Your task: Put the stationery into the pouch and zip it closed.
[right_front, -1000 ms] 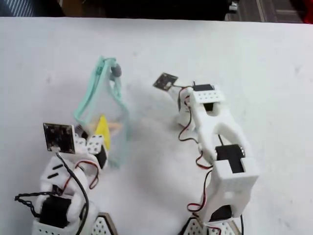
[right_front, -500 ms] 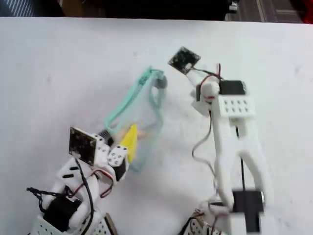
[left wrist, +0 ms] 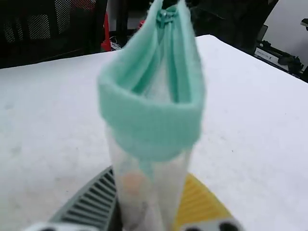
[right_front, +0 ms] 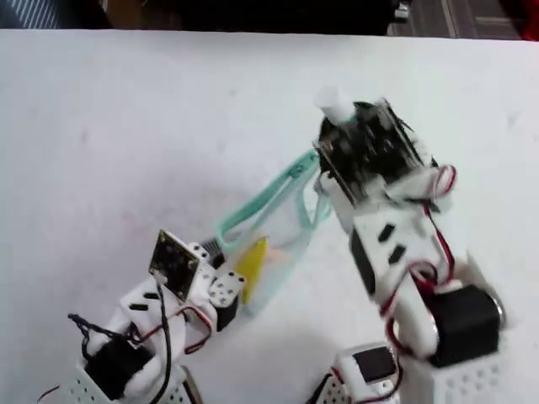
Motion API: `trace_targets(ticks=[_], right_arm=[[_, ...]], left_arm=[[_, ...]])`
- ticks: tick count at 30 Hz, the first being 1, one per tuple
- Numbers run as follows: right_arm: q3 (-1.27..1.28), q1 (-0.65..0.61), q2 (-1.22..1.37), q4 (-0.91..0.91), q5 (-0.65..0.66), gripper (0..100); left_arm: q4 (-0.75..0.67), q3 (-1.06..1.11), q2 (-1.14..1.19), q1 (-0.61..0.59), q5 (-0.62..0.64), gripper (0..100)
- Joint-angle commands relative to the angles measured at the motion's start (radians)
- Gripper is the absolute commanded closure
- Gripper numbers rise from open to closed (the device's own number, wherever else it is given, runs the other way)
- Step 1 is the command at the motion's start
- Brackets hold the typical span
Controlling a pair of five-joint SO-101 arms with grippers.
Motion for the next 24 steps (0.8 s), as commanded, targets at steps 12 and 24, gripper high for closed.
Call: trace_targets(ticks=[12,24], right_arm=[[-0.091,-0.28,-0.022,-0.038,-0.037,98.2],[-0.084,-0.41,-0.013,-0.214,-0.147,98.2]], left_arm=[[0.043,-0.037,0.001,-0.038,-0.143,82],[0.089,-0.091,0.001,-0.036,0.021,82]])
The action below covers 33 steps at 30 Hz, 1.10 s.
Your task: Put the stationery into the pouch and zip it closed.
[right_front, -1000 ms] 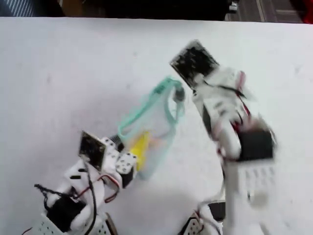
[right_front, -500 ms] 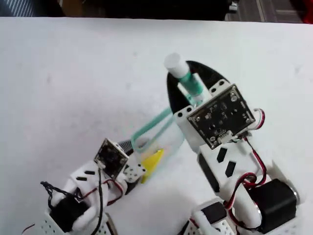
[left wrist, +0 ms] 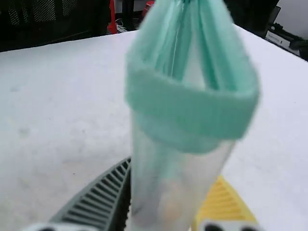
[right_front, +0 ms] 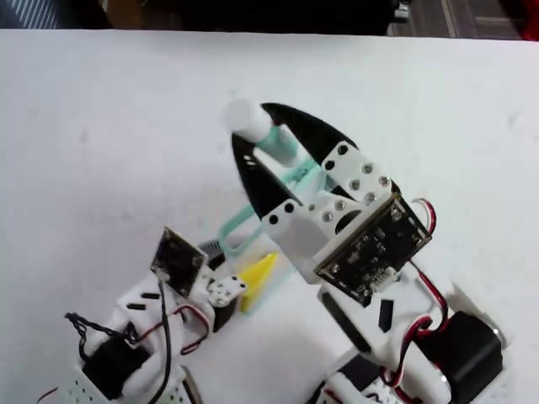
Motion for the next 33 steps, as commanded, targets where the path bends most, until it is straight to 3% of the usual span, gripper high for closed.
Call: trace_targets(ticks=[1,5,14,21,24,33], right_arm=[[-0.032,-0.028,0.002,-0.047,-0.118,98.2],[-0.032,-0.053,0.05,-0.047,-0.198,98.2],[0.061,-0.054,-0.004,0.145,-0.196,98.2],[0.21,-0.053,-0.113,0.133,-0.196,98.2],[0.275,-0.051,-0.114,0.041,-0.195,98.2],[0.423,0.047,-0.114,-0.035,-0.195,98.2]], left_arm=[[0.003,-0.061,-0.01,-0.007,0.025,82],[0.0,-0.055,-0.01,-0.007,0.025,82],[0.029,-0.054,-0.01,-0.035,-0.003,74],[0.028,-0.057,-0.01,-0.047,-0.003,74],[0.028,-0.057,-0.01,-0.047,-0.003,74],[0.028,-0.057,-0.01,-0.065,-0.003,74]])
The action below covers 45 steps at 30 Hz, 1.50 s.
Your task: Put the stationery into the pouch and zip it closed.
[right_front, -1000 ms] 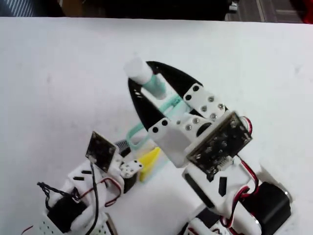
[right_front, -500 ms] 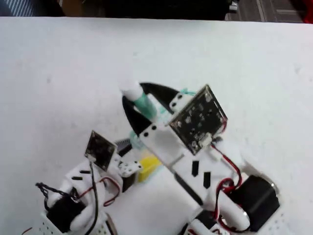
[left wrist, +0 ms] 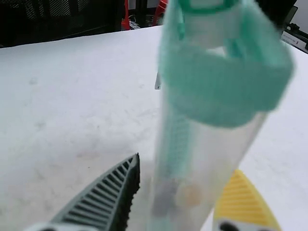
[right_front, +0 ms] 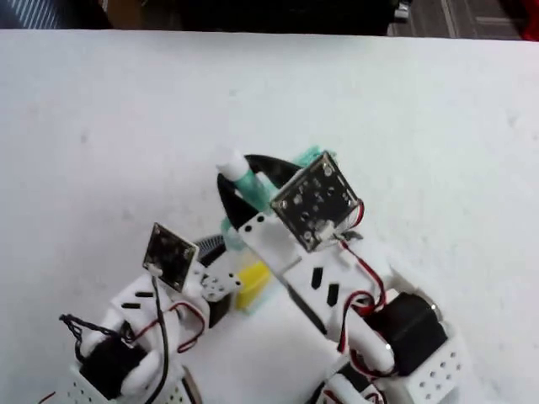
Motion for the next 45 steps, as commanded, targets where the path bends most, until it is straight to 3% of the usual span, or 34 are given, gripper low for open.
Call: trace_targets(ticks=[1,7,11,18,25,39,45], right_arm=[[0.015,0.051,-0.01,-0.03,-0.008,98.2],[0.104,0.076,-0.021,-0.059,-0.008,98.2],[0.084,0.076,-0.044,0.024,-0.008,97.4],[-0.009,0.076,-0.07,0.134,-0.009,69.7],[-0.213,0.082,-0.059,0.165,-0.009,75.0],[-0.476,0.084,0.208,0.424,-0.017,77.9],[-0.537,0.088,0.209,0.493,-0.068,77.6]], left_arm=[[0.002,-0.055,-0.008,-0.005,-0.005,74],[0.002,-0.055,-0.008,-0.008,-0.005,74],[-0.017,-0.051,-0.008,-0.01,-0.005,74],[-0.018,-0.051,-0.008,-0.01,-0.005,74],[-0.017,-0.051,-0.008,-0.008,-0.006,76],[-0.055,-0.049,-0.008,-0.005,-0.115,98],[-0.071,-0.058,-0.008,-0.033,-0.172,98]])
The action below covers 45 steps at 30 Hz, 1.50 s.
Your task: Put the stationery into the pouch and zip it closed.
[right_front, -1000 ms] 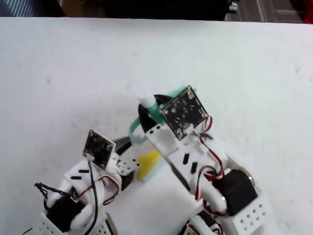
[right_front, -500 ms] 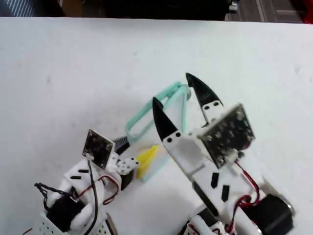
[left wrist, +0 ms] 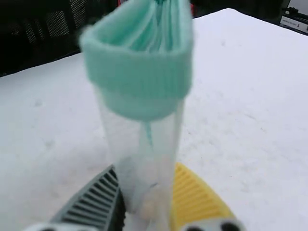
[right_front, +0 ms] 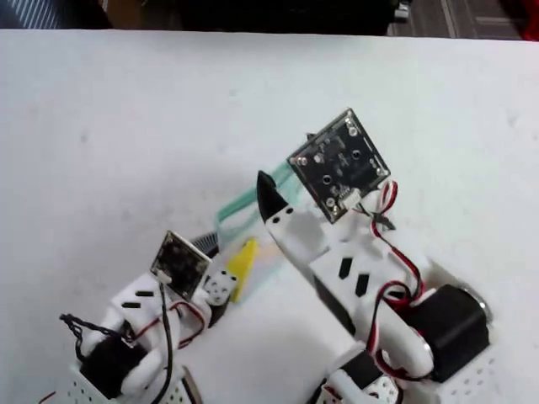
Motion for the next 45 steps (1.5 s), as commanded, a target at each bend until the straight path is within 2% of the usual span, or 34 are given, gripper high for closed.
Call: trace_targets(ticks=[1,4,8,14,18,21,27,31,38,45], right_arm=[[-0.074,0.027,0.01,0.03,-0.101,77.6],[-0.121,0.061,0.015,0.031,-0.196,77.6],[-0.158,0.056,0.015,0.033,-0.203,77.6],[-0.133,0.056,0.044,0.096,-0.207,77.6],[-0.14,0.065,0.153,0.142,-0.29,77.5],[-0.143,0.058,0.217,0.139,-0.348,76.5],[-0.226,0.058,0.297,0.219,-0.489,63.2],[-0.25,0.065,0.286,0.252,-0.489,63.4],[-0.164,0.119,0.275,0.251,-0.486,63.2],[-0.048,0.117,0.275,0.2,-0.459,63.2]], left_arm=[[-0.075,-0.064,-0.01,-0.058,-0.018,98],[-0.183,-0.092,-0.01,-0.153,-0.097,98],[-0.27,-0.068,-0.01,-0.177,-0.235,98],[-0.304,0.11,-0.01,-0.047,-0.272,98],[-0.387,0.184,-0.01,-0.005,-0.353,98],[-0.408,0.212,-0.01,0.005,-0.356,98],[-0.402,0.212,-0.01,-0.002,-0.356,98],[-0.402,0.212,-0.01,-0.002,-0.356,98],[-0.402,0.21,-0.01,-0.002,-0.354,98],[-0.402,0.209,-0.01,-0.002,-0.354,98]])
